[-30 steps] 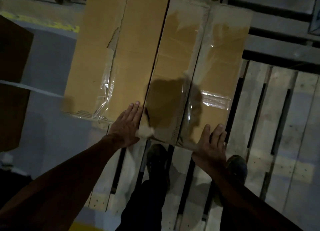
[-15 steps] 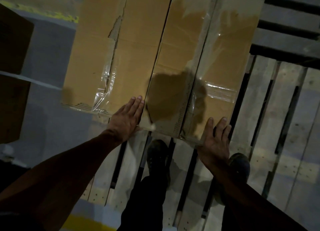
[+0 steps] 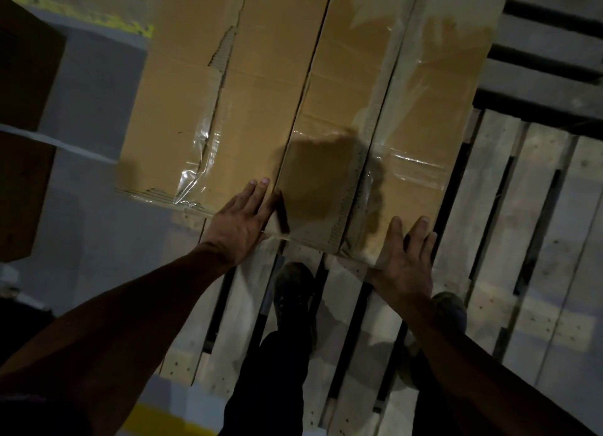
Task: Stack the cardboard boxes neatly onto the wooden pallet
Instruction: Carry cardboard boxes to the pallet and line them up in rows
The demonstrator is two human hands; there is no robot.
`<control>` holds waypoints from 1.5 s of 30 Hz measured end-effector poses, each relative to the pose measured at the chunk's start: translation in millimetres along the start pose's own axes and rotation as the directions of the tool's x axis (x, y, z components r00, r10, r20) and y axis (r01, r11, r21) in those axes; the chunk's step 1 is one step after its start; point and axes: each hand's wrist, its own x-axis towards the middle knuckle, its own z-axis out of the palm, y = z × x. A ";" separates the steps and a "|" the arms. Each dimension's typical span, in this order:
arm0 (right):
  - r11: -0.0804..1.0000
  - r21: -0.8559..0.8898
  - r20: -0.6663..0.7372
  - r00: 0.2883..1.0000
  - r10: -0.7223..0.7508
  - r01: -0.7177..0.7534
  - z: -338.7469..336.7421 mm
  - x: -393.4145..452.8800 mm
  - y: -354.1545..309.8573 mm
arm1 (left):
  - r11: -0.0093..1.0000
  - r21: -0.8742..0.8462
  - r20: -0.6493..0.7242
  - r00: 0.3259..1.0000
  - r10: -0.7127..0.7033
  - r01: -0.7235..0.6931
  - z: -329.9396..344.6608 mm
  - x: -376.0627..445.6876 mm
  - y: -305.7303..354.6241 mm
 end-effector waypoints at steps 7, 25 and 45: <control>0.999 -0.048 0.022 1.000 -0.008 0.009 -5.1 -2.4 -1.1 | 1.000 0.027 0.004 1.000 0.001 -0.001 -1.3 -0.8 -0.7; 0.997 -0.075 0.066 0.997 0.031 -0.026 -12.8 1.9 -3.8 | 0.970 -0.202 -0.086 0.989 0.122 -0.137 1.9 3.8 -13.1; 0.960 0.270 -0.114 0.987 0.112 -0.078 43.1 -216.1 47.6 | 0.977 -0.174 -0.075 0.987 -0.139 0.125 -45.6 -163.7 105.9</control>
